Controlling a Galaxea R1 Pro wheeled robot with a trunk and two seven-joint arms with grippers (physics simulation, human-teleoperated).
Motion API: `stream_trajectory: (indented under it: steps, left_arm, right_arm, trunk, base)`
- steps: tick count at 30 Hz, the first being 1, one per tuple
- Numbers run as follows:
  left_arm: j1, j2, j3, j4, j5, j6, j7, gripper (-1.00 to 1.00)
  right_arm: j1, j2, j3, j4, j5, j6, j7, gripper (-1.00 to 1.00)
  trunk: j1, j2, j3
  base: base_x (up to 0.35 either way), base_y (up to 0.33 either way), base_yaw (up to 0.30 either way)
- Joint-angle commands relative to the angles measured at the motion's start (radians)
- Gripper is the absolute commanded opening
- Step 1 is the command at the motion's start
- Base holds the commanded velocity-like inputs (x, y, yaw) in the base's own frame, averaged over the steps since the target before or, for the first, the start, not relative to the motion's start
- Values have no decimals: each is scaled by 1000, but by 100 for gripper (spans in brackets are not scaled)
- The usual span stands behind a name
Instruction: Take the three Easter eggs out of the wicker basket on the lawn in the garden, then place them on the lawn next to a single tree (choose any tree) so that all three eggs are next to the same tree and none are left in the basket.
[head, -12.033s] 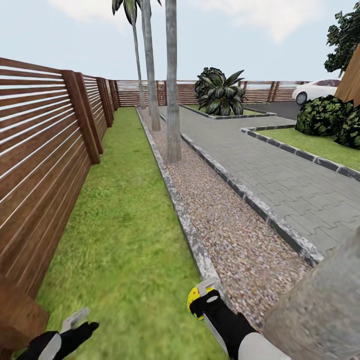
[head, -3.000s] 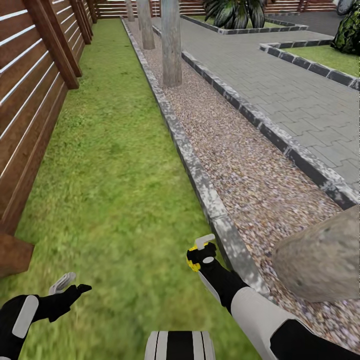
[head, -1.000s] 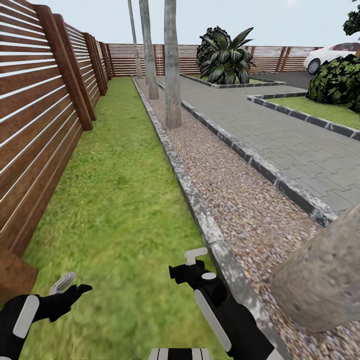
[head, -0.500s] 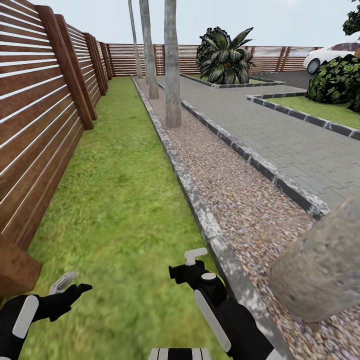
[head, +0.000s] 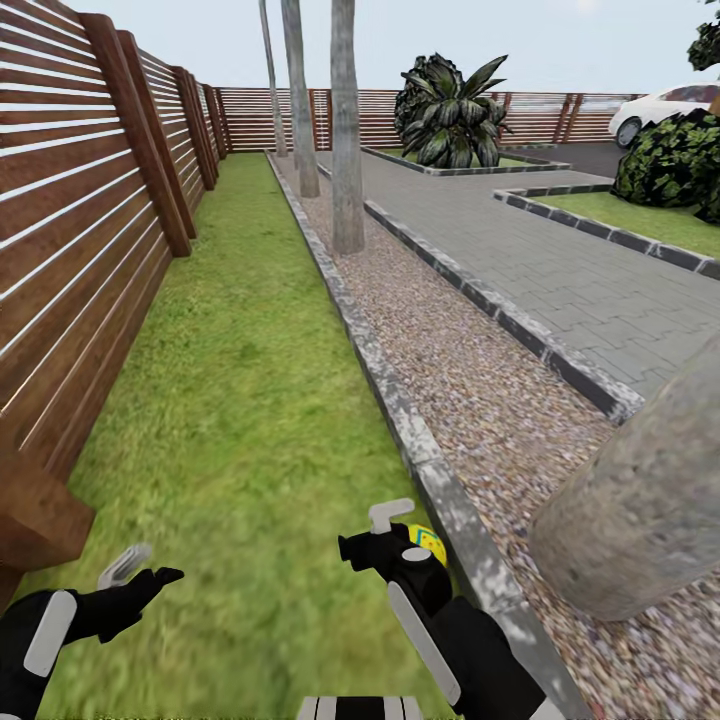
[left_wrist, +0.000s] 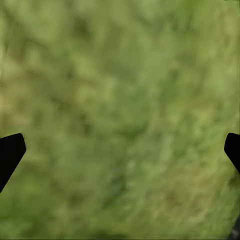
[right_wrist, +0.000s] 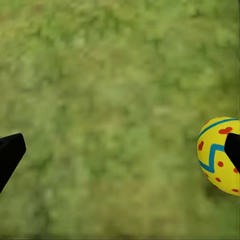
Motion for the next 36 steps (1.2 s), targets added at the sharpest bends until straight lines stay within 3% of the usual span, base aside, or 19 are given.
stream_trajectory:
  steps: [1, 14, 20, 36]
  left_arm:
    - [-1, 0, 3, 0, -8, 5, -9, 100]
    - [-1, -1, 4, 0, -8, 5, -9, 100]
    - [-1, 0, 48, 0, -8, 5, -9, 100]
    - [-1, -2, 55, 0, -10, 6, -8, 100]
  right_arm:
    - [-1, 0, 2, -1, -10, 2, -10, 100]
    - [-1, 0, 2, 1, -10, 3, -10, 100]
    - [-1, -1, 2, 1, -11, 3, -10, 100]
    - [-1, -2, 2, 2, -15, 3, -9, 100]
  trunk:
    - [0, 0, -1]
    - [0, 0, -1]
    - [0, 0, -1]
    - [0, 0, -1]
  base:
    - [-110, -1, 81]
    - [-299, 0, 208]
    - [-62, -6, 31]
    - [-304, -39, 1]
